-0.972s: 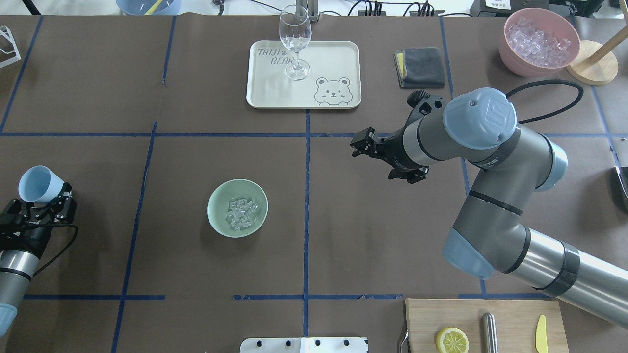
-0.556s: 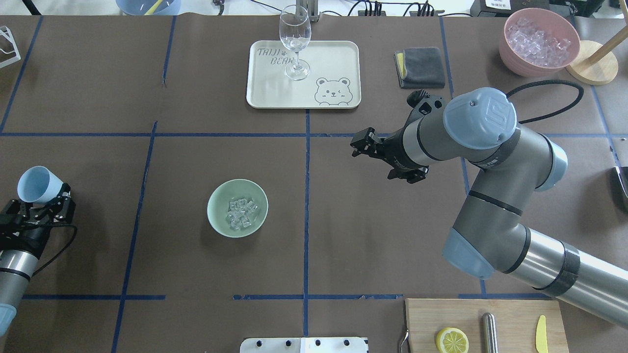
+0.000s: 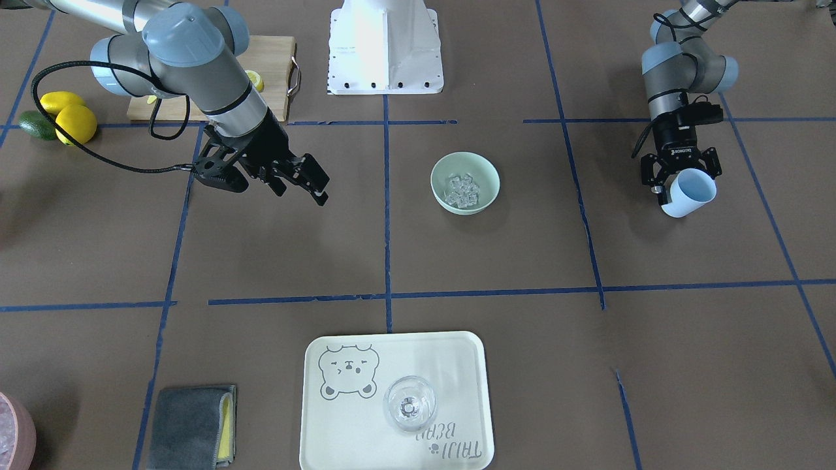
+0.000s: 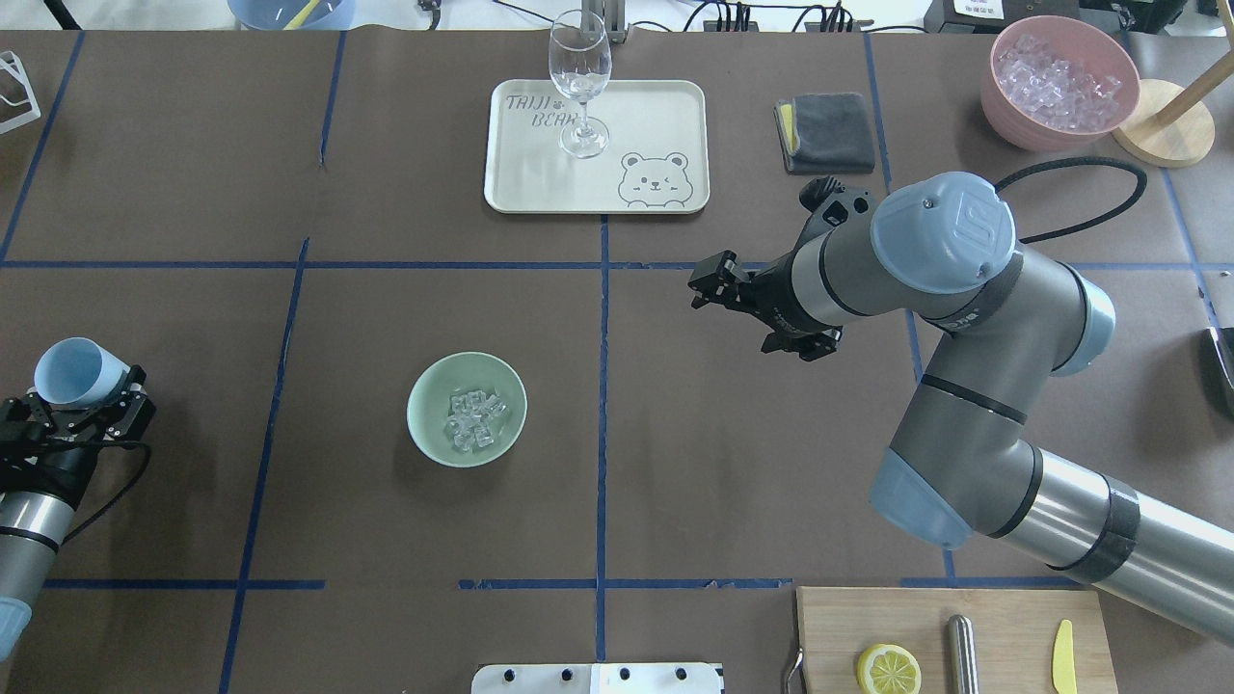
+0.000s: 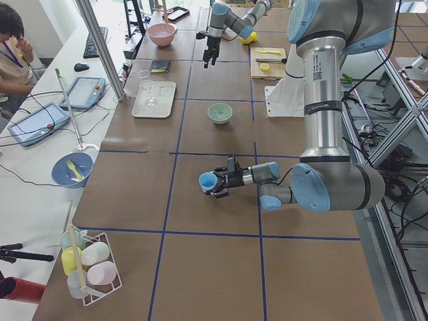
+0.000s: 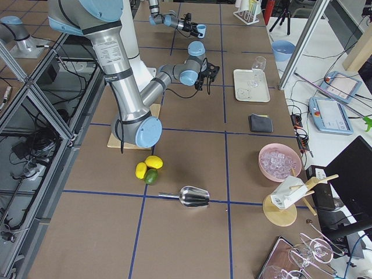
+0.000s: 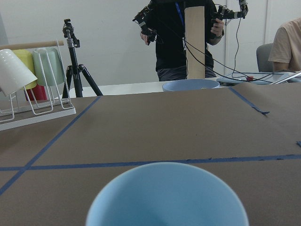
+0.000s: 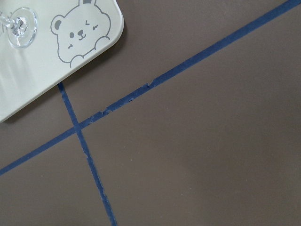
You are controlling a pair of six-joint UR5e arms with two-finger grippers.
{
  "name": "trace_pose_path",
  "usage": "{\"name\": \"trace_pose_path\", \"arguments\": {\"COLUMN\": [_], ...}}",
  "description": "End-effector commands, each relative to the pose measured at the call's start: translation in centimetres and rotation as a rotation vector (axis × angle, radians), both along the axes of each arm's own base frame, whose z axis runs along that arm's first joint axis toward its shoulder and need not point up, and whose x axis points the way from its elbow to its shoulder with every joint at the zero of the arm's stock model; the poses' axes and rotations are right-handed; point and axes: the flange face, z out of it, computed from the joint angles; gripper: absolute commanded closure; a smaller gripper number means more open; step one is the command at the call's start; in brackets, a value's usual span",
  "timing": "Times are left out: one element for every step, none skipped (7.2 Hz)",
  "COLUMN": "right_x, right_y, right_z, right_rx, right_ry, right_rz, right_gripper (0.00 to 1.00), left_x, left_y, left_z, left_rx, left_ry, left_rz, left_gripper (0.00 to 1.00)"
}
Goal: Pour ice into bowl
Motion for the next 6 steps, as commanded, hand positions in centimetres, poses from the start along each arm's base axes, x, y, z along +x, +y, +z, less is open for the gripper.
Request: {"name": "trace_pose_path", "arguments": {"right_x": [0.1, 0.1, 0.1, 0.2, 0.2, 0.2], "right_y": [0.1, 0.1, 0.1, 0.1, 0.1, 0.1], "right_z": [-0.2, -0.3, -0.3, -0.4, -0.9, -0.9], "right_rx": [0.003, 0.003, 0.001, 0.001, 0.005, 0.006], "right_ry": [-0.003, -0.005, -0.005, -0.008, -0.014, -0.015], "right_rz": [0.0, 0.0, 0.001, 0.004, 0.006, 0.006], "right_gripper": [0.0, 0.0, 0.0, 0.0, 0.0, 0.0], "left_x": [-0.4, -0.8, -0.7, -2.6, -3.9, -4.3], "left_y": [0.1, 0.2, 0.3, 0.7, 1.0, 1.0], "left_z": [0.2, 0.1, -0.4, -1.4, -1.7, -2.0], "left_rx": [-0.003, 0.0, -0.007, 0.0, -0.007, -0.004], "left_ry": [-0.009, -0.026, -0.019, -0.016, -0.015, -0.011], "left_rz": [0.007, 0.013, 0.048, 0.069, 0.084, 0.08], "left_gripper": [0.0, 0.0, 0.0, 0.0, 0.0, 0.0]}}
